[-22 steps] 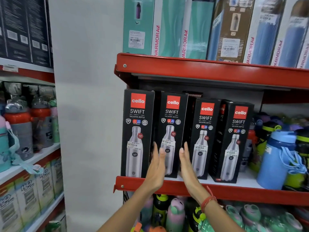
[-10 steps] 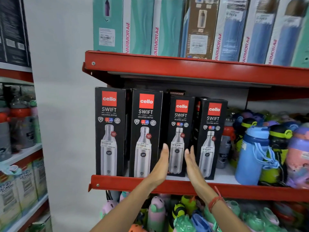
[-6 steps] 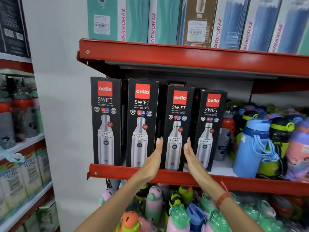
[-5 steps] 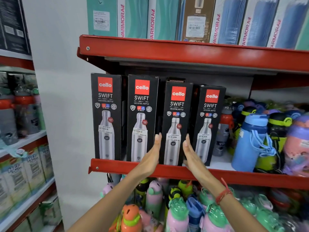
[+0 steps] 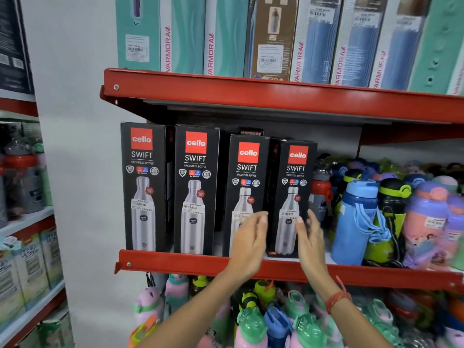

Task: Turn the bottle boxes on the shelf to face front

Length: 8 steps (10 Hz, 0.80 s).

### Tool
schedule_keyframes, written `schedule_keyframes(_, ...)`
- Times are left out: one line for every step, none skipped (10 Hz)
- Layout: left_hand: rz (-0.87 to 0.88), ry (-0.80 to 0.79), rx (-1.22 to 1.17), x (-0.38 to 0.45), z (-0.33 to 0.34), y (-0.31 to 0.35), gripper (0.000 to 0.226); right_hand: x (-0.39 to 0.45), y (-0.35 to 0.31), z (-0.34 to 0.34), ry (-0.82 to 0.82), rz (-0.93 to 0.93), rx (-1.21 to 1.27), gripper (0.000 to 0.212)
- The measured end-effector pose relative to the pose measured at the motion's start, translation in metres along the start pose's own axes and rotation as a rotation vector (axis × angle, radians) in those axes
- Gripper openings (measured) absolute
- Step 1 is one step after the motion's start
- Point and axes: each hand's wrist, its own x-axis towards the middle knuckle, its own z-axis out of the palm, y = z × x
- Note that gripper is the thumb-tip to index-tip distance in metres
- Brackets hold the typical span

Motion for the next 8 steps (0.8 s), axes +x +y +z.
schedule_keyframes(-0.245,-0.328,-0.053,-0.003,0.018,-0.008,0.071,-0.002,0.008,0.011,-0.174,0.089,0.067,0.065)
schedule_keyframes(-0.345,-0.383,-0.12,0.0,0.021,-0.013,0.079,-0.005,0.002,0.011,-0.287,0.094,0.067,0.062)
schedule_keyframes(-0.362,-0.377,-0.14,-0.003,0.027,-0.001,0.086,-0.014,-0.006,-0.019,-0.296,0.088,0.029,0.064)
schedule_keyframes(-0.356,-0.343,-0.154,-0.004,0.021,0.002,0.095,-0.016,-0.012,-0.03,-0.355,0.093,0.042,0.071)
schedule_keyframes(-0.34,-0.377,-0.14,-0.004,0.016,0.001,0.094,-0.019,-0.019,-0.032,-0.376,0.08,0.057,0.074)
schedule_keyframes(-0.38,-0.438,-0.101,-0.002,0.016,0.009,0.097,-0.013,-0.023,-0.036,-0.354,0.074,0.032,0.067)
schedule_keyframes(-0.321,-0.391,-0.085,0.003,-0.002,0.028,0.109,-0.014,-0.053,-0.041,-0.283,0.013,0.048,0.073)
schedule_keyframes(-0.102,-0.163,-0.029,0.008,-0.038,0.062,0.08,-0.023,-0.103,-0.047,-0.227,-0.135,0.031,0.072)
